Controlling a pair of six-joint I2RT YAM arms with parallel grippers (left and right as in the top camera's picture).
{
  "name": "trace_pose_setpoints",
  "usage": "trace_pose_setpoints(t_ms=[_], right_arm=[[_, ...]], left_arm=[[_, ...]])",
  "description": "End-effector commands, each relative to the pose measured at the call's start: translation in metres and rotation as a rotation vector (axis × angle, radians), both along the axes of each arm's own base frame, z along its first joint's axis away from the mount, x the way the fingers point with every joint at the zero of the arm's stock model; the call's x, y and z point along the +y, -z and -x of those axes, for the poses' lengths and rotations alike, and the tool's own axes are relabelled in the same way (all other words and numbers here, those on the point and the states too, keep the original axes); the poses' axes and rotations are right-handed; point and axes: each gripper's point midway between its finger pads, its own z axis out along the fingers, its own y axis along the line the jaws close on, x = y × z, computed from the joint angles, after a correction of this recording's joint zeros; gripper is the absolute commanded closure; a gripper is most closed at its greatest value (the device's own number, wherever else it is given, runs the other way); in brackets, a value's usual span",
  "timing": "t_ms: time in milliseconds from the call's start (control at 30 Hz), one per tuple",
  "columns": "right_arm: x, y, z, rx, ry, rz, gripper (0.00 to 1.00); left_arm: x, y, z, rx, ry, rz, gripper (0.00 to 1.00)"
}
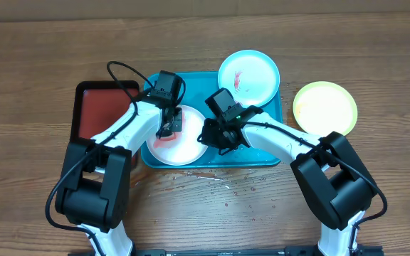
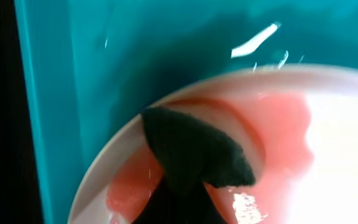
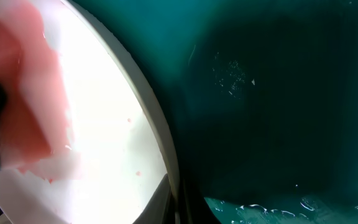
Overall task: Clean dirty plates on tray and stack at the side
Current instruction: 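Scrub the white plate surface with the sponge in the left gripper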
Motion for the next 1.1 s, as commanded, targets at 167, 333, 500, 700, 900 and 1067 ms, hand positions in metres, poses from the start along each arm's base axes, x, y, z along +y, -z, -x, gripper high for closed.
trace_pose_setpoints(t_ms=[167,333,500,700,900,1067], right_arm=[[-0.008,0.01,-0.002,0.031,0.002,0.006,0.96],[-0.012,0.01,-0.003,0.048,0.011,-0.002,0.96],[-0.012,0.01,-0.003,0.047,0.011,-0.002,0.96],[-0.012,0.01,-0.003,0.047,0.011,-0.002,0.96],[-0.015,0.01,-0.005,0.047,0.02,-0.002,0.96],[-0.018,0.01,-0.008,0.047,0.03,-0.003,0.96]], left_arm=[[-0.052,0.007,0.056,0.228,0.44,0.28,0.96],[-0.064,0.003,0.04,0.153,0.46,0.33,0.96],[-0.025,0.006,0.007,0.046,0.13,0.135,0.96],[0.022,0.002,0.003,-0.029,-0.233,-0.053,0.96],[0.016,0.009,0.028,0.097,-0.152,-0.03,0.96],[-0.052,0.007,0.06,0.266,0.212,0.316,0.96]])
